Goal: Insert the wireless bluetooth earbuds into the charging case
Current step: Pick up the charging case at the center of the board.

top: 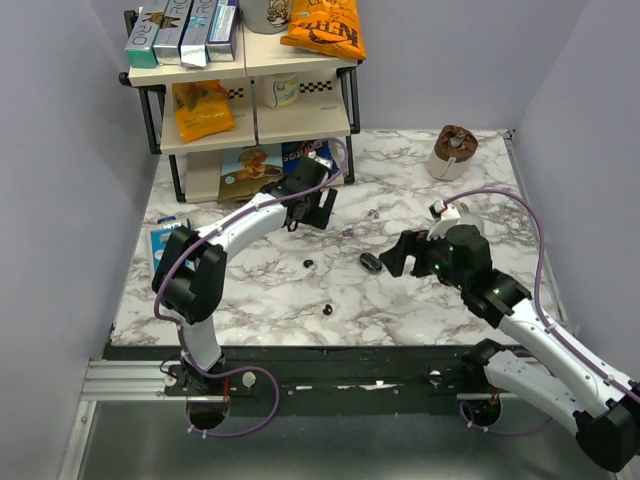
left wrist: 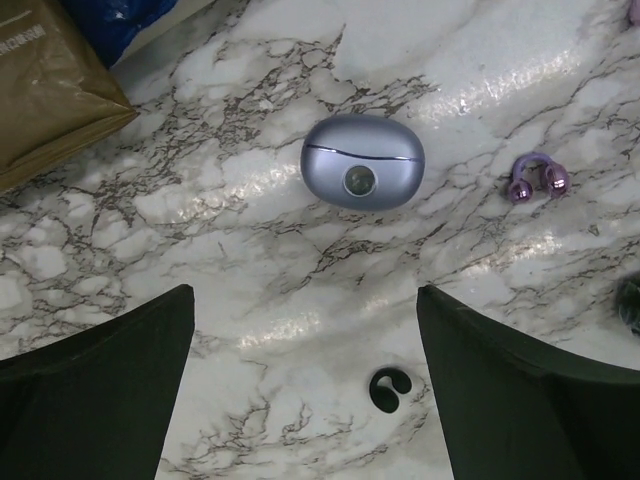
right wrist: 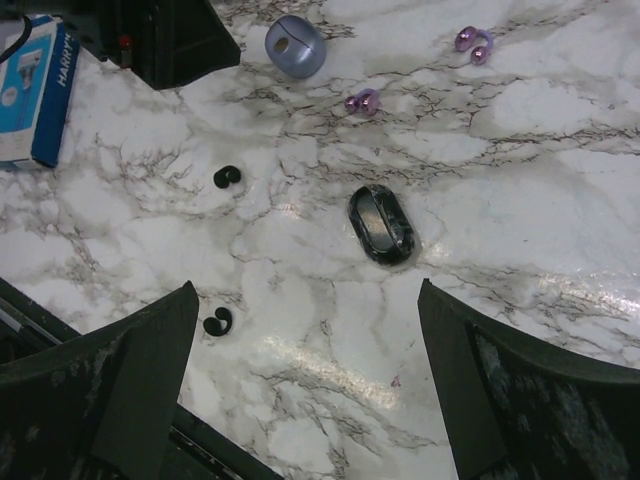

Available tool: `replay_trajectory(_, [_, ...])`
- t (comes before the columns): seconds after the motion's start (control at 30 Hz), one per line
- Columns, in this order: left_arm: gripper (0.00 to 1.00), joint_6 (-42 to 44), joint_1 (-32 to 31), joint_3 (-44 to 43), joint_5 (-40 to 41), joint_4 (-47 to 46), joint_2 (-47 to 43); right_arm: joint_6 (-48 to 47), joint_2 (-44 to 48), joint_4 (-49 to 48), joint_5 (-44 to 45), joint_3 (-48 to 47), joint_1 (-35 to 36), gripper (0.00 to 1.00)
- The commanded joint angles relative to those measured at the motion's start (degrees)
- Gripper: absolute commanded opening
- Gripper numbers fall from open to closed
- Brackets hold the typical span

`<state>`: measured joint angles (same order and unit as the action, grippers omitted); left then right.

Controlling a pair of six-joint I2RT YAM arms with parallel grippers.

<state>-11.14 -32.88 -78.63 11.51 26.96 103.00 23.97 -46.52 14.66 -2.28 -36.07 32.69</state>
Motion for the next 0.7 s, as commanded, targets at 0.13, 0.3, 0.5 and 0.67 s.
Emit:
replay_trajectory(0.13, [0.99, -4.1, -0.3, -5.1, 3.6, 2.6, 2.9, -0.6, 0.2, 0.7, -0.2, -1.2, 0.3, 1.00])
replay_trajectory(0.3, [0.99, -4.6, -0.3, -4.6, 1.6, 0.2, 4.0, -0.6, 1.0, 1.2, 0.6, -0.8, 0.3, 1.00])
replay_trajectory(0.5, [0.99, -4.7, -0.3, 0.3, 4.3, -8.4, 0.3, -0.7, 1.3, 1.5, 1.8, -0.8, 0.3, 1.00])
replay_trajectory(0.67, [0.94, -2.0, -0.4, -4.9, 1.2, -2.8, 3.2, -0.2, 0.8, 1.5, 2.1, -0.6, 0.3, 1.00])
